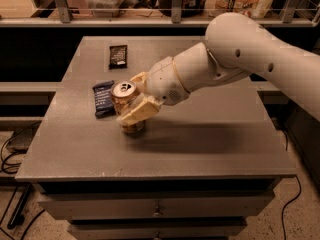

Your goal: Knock orange can over

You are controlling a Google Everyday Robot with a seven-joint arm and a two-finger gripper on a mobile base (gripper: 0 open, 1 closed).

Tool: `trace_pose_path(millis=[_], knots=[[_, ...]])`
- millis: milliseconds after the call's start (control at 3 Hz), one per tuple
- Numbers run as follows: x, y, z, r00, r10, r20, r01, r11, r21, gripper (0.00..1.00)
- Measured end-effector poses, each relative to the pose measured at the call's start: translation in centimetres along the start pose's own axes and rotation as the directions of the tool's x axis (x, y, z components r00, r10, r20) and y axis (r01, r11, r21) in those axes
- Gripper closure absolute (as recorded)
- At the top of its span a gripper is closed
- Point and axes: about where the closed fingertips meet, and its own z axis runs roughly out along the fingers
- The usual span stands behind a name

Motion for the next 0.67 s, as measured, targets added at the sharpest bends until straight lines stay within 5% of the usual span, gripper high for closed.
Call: trace_pose_path(millis=[333,667], knots=[[0.3,-1.7,-2.8,0.996,-0.002,-0.090,0.006,0.9989,0.046,0.95],[0.2,-3.7,-6.3,0.970,-0.001,-0.244,0.024,0.9955,0.091,0.93]])
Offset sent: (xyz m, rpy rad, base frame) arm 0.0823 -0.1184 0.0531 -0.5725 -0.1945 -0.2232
